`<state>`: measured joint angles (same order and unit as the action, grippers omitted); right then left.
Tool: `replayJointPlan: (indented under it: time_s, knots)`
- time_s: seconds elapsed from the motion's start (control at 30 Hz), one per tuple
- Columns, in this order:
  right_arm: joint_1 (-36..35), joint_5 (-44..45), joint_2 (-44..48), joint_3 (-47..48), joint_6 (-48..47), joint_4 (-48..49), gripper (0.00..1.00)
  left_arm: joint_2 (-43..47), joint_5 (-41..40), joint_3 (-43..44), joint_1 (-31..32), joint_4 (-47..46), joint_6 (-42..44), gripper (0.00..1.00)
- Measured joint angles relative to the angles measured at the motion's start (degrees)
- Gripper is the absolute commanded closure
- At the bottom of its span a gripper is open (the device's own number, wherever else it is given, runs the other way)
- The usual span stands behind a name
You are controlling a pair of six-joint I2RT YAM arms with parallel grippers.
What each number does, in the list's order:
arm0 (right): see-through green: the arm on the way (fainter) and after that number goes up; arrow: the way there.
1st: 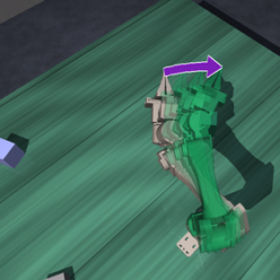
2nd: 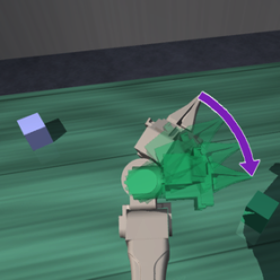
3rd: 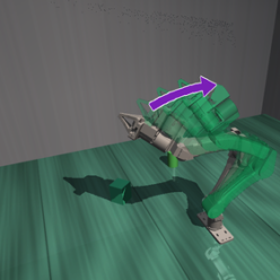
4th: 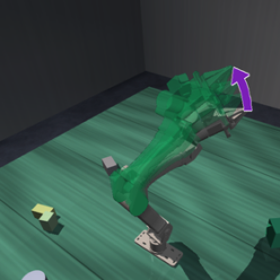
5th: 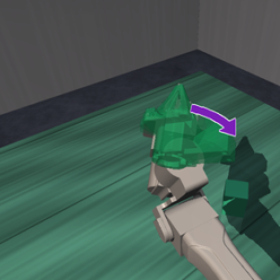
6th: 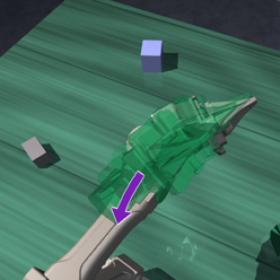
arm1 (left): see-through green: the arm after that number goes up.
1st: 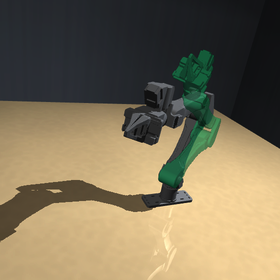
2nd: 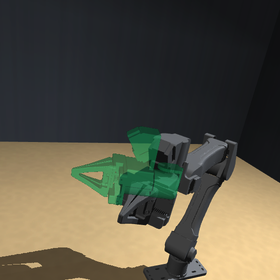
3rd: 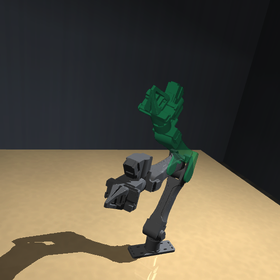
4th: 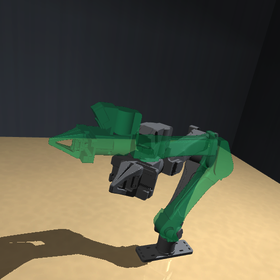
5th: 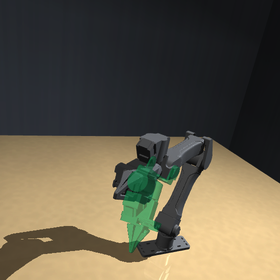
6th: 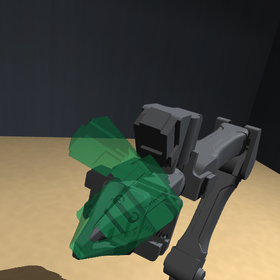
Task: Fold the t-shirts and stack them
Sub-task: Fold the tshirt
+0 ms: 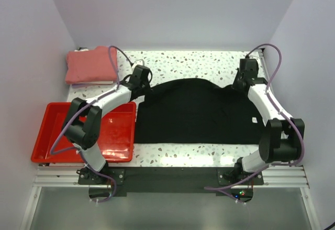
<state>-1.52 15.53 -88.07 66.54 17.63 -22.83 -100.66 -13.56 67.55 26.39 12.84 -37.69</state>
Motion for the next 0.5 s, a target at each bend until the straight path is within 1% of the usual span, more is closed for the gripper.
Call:
replayJointPlan:
  time_s: [0.2,0.5]
  knots:
    - [0.7,2.6,7.4,-2.1,0.5,-4.3,1.00,3.1,-3.1,-1.5,0.0,0.0,1.3,1.00]
    - [4.1,3.0,10.3,-4.1,0.6,-8.1,1.00,3.8,-8.1,2.1,0.0,1.0,4.4,1.00]
